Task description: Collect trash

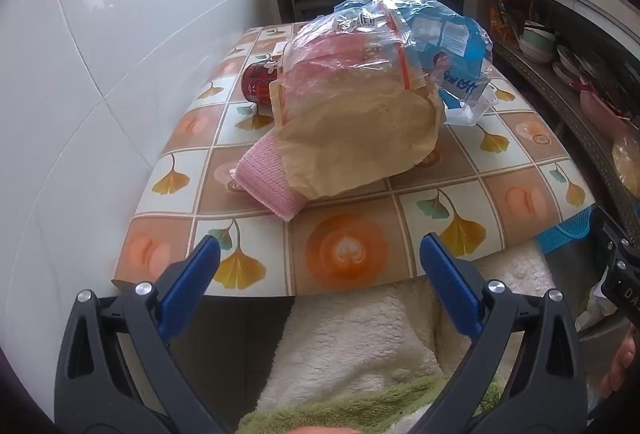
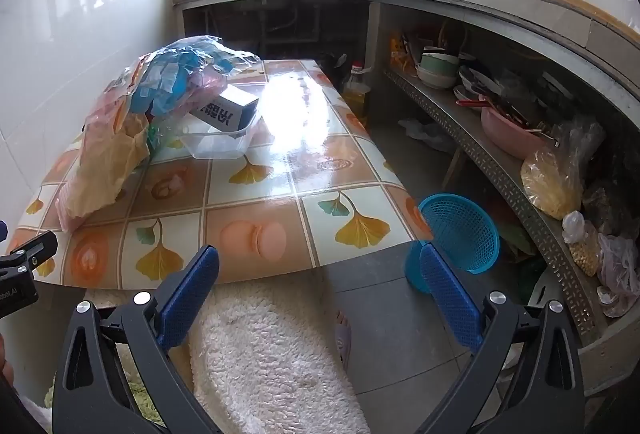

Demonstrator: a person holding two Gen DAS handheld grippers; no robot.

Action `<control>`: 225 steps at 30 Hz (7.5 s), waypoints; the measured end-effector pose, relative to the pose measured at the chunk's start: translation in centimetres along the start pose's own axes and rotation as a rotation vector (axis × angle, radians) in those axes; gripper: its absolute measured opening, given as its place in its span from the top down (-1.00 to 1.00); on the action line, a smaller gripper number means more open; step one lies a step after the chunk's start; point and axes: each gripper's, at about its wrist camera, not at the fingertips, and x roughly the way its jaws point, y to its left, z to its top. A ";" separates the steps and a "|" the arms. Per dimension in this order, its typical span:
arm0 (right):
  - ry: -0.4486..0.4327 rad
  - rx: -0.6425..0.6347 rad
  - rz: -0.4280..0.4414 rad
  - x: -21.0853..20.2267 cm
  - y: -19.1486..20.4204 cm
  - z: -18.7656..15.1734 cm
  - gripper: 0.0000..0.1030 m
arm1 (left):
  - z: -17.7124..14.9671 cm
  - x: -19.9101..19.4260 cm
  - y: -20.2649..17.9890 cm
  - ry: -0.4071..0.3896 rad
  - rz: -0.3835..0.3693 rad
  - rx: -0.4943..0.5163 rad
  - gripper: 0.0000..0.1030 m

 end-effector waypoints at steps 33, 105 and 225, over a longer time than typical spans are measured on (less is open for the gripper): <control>-0.001 0.001 -0.006 0.1 0.0 0.0 -0.90 | -0.3 0.7 0.4 0.020 0.003 -0.009 -0.86; -0.161 -0.123 0.238 2.9 5.7 9.0 -0.90 | 1.8 4.4 5.1 0.026 -0.345 -0.156 -0.86; 0.091 -0.192 0.633 12.2 11.3 21.1 -0.90 | 4.9 5.6 0.0 -0.456 0.413 0.485 0.90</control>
